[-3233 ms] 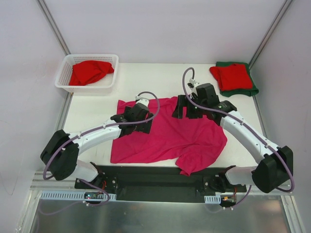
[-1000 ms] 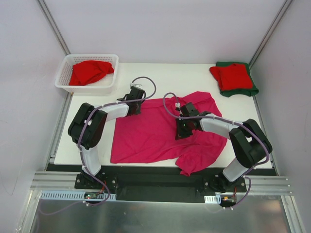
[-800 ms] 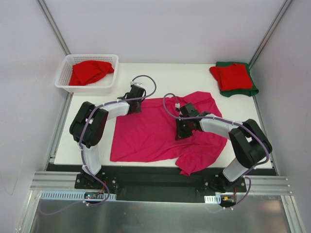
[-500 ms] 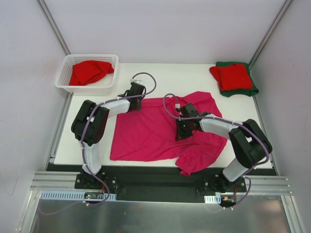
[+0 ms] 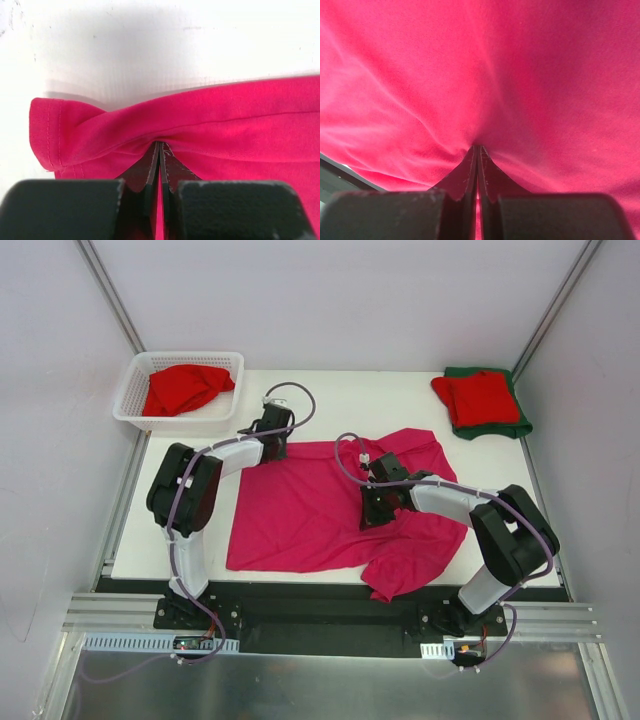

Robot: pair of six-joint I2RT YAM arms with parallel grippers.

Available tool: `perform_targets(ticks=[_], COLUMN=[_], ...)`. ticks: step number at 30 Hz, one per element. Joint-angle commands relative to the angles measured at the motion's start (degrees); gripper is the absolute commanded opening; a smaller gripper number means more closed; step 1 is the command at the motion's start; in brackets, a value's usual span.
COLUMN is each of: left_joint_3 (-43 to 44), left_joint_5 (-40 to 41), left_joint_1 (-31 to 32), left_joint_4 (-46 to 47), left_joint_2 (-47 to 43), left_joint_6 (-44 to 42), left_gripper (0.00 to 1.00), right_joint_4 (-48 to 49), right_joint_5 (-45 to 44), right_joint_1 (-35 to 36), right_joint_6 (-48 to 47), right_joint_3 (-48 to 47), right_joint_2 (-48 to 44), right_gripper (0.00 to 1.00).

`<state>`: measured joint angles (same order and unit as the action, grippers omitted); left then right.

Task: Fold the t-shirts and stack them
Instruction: Flatten out the tshirt

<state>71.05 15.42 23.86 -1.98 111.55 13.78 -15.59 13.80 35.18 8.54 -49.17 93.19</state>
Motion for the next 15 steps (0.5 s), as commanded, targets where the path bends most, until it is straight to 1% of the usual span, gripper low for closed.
perform_targets(ticks=[1,15], left_joint_3=[3.30,11.48], left_joint_5=[-0.39,-1.01], left_joint_1=[-1.00,-2.41], left_joint_4=[-0.22,-1.54], left_joint_2=[1.13,4.99], left_joint_6=[-0.77,-3.58], left_gripper=[0.00,0.00], right_joint_4=[-0.75,-0.67], right_joint_5=[-1.15,-1.32], right_joint_1=[0.77,1.03], right_joint_6=[0.08,0.25], right_joint_3=[1.00,1.71], right_joint_2=[1.38,1.73], right_gripper=[0.01,0.01])
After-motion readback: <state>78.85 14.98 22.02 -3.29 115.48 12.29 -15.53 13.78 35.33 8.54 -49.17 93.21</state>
